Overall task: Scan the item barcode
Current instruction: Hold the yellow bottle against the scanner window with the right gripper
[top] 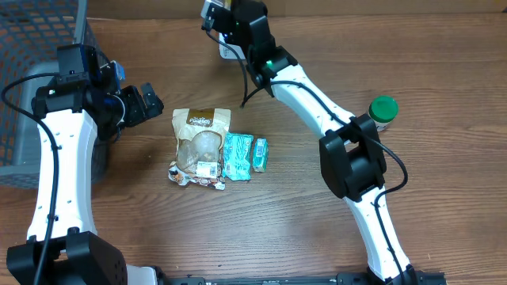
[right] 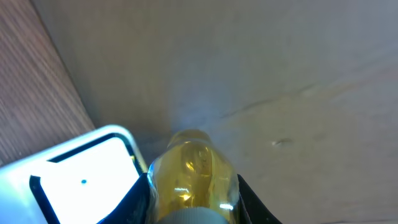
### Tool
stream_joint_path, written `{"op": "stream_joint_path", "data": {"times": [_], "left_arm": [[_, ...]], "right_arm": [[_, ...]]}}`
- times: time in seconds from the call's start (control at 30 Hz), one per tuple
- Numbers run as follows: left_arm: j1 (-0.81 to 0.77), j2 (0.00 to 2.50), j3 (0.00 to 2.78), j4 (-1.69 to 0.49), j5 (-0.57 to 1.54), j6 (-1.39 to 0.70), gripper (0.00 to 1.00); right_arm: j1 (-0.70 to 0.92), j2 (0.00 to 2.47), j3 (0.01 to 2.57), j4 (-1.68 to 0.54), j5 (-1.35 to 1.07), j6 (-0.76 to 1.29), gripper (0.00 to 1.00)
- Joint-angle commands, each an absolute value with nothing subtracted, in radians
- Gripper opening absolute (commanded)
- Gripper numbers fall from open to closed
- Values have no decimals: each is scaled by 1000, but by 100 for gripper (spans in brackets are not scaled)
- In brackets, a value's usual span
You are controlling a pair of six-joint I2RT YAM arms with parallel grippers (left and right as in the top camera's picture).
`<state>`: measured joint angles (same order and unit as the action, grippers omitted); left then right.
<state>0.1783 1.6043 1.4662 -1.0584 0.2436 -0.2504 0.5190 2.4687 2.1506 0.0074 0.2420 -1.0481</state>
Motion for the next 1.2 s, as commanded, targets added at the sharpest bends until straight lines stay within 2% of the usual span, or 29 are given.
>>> {"op": "stream_joint_path", "data": {"times": [0.0, 0.6, 0.9, 1.17], "left_arm": [[175, 1599, 1488, -1058, 252, -224, 99], [175, 1599, 1488, -1058, 252, -224, 100], [175, 1599, 1488, -1058, 252, -224, 99], [175, 1599, 1488, -1058, 252, -224, 100]], "right_arm": [[520, 2474, 2167, 34, 200, -1056, 4], [520, 2520, 2167, 52, 182, -1048, 4], [528, 2324, 2167, -30, 183, -706, 4], [471, 2163, 2167, -419, 104, -231, 4]]}}
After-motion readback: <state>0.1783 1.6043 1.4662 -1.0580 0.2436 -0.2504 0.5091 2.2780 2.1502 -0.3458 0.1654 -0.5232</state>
